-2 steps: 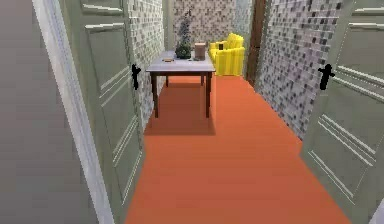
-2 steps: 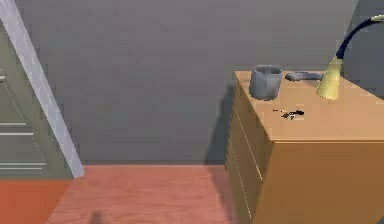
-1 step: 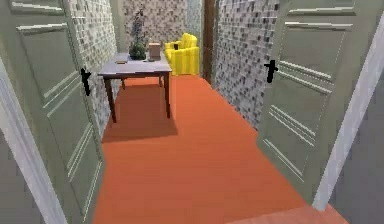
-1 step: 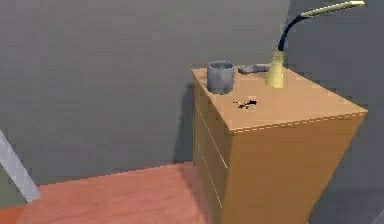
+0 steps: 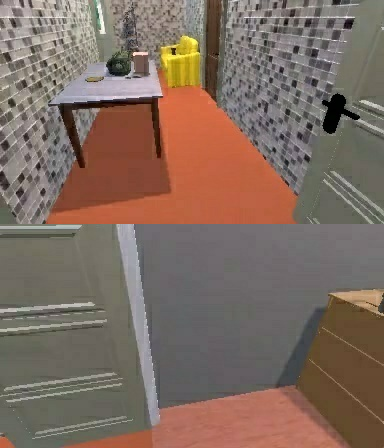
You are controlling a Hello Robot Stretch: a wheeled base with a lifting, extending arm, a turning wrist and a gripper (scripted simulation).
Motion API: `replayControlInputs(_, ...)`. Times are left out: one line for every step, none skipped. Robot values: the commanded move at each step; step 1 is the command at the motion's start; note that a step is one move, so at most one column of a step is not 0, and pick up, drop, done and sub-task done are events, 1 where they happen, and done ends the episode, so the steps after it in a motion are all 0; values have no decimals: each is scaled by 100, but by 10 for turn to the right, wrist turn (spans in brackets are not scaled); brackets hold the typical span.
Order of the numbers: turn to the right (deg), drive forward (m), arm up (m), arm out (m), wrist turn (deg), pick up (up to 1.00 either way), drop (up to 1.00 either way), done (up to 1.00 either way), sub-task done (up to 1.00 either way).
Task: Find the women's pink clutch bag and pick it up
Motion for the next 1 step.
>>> replayControlInputs(0,100,0,0,0,0,0,0,0)
